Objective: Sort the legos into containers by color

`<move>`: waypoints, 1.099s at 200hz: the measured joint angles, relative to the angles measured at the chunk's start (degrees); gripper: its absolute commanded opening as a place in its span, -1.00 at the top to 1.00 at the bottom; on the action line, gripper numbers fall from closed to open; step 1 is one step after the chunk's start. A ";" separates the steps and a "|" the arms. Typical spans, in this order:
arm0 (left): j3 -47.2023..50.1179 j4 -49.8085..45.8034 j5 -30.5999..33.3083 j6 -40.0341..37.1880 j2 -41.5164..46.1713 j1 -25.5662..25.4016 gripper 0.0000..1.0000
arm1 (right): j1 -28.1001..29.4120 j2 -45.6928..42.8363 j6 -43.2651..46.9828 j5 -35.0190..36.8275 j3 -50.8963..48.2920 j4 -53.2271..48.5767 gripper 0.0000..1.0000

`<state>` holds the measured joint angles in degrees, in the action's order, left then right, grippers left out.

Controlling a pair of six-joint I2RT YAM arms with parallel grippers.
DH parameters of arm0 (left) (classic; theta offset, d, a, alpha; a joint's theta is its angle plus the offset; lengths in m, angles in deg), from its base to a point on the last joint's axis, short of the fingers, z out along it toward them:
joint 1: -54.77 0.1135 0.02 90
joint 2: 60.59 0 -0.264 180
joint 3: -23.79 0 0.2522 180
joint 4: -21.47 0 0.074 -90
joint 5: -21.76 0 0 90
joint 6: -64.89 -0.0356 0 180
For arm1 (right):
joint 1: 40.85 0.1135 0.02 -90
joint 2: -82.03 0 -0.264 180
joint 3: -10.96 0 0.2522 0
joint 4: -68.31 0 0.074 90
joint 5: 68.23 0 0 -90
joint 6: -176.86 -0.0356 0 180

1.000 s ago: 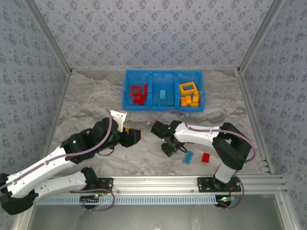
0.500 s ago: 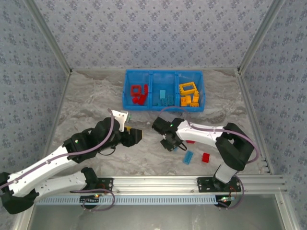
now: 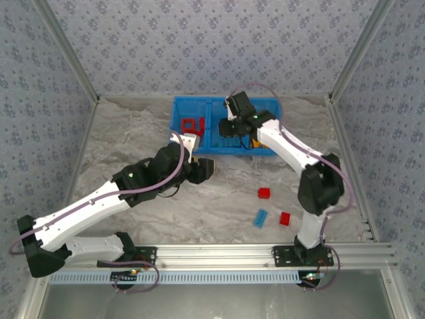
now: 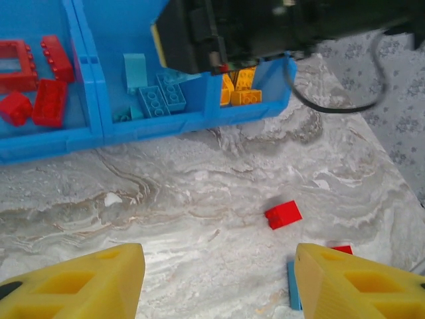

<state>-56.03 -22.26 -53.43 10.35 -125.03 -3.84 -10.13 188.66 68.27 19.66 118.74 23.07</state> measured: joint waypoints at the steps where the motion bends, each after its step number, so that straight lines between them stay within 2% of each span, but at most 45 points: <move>1: -0.11 0.02 0.07 -0.02 -0.13 0.00 -0.23 | -0.13 0.52 0.00 -0.33 0.39 0.09 0.45; 53: -4.42 0.09 2.75 -0.50 -5.22 -0.20 -0.22 | -3.74 16.81 -0.70 -5.75 13.33 0.46 0.43; 89: -8.48 -0.42 7.13 -0.52 -10.32 -2.21 -0.22 | -4.50 21.49 -2.01 -7.61 16.24 0.44 0.41; 108: -10.03 -1.18 9.35 -0.52 -12.57 -3.32 -0.21 | -4.50 22.62 -2.86 -8.24 16.74 0.35 0.30; 150: -10.45 -1.95 11.15 -0.52 -14.05 -4.13 -0.21 | -4.44 22.93 -4.26 -8.98 16.92 0.20 -0.06; 192: -10.95 -2.21 11.15 -0.52 -14.10 -4.52 -0.24 | -4.44 20.35 -4.33 -8.22 15.23 0.24 0.03; 220: -11.54 -3.26 8.90 -0.48 -14.78 -4.52 -0.34 | -4.00 8.24 -4.11 -4.17 6.71 -0.07 0.01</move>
<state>-67.57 -25.52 -44.53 9.87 -139.81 -8.36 -14.13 196.90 64.16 15.48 125.45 23.00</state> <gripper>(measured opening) 0.648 0.488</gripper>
